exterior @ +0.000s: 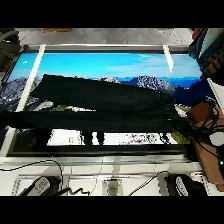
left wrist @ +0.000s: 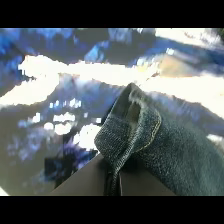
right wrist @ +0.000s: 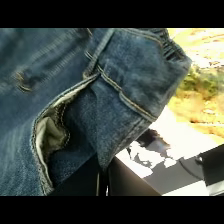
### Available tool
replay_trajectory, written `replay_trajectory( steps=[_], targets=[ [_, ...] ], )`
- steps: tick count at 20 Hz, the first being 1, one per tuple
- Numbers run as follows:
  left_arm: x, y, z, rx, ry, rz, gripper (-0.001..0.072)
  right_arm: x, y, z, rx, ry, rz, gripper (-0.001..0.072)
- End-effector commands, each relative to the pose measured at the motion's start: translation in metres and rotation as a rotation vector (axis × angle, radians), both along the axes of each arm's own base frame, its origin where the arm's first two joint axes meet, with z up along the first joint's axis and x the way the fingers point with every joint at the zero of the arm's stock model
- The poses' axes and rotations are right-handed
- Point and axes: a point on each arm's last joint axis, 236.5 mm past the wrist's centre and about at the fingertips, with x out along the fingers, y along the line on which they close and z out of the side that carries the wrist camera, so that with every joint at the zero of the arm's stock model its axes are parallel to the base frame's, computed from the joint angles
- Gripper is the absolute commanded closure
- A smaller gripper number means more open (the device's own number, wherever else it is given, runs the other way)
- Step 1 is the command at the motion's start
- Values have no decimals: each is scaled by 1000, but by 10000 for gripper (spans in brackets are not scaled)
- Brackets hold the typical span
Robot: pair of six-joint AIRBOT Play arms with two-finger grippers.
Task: Fold the clothes and pants, and hang the long-sleeved shirts on hangers.
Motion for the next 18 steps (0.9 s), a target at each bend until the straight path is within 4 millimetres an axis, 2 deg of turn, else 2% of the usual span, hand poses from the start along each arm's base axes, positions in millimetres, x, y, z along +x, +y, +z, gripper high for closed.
replay_trajectory(
  steps=[1, 4, 8, 10, 13, 15, 18],
  targets=[
    [8, 6, 10, 40, -43, 0, 679, -8, -2, 18, -26, -54, -30, 676],
    [34, -1, 28, 98, -120, -45, 682, 1, -4, 32, -5, -125, -80, 677],
    [93, -17, 72, 163, -232, -140, 685, 44, -16, 69, 43, -357, -183, 677],
    [123, -17, 83, 110, -259, -121, 685, 59, -23, 73, 66, -409, -223, 677],
    [159, -17, 83, 121, -136, -190, 685, 82, -28, 73, 64, -407, -225, 677],
    [179, -20, 76, 119, -48, -215, 685, 109, -28, 80, 58, -431, -209, 677],
    [204, -30, 58, 108, 57, -237, 685, 153, -20, 62, 84, -376, -182, 677]
  ],
)
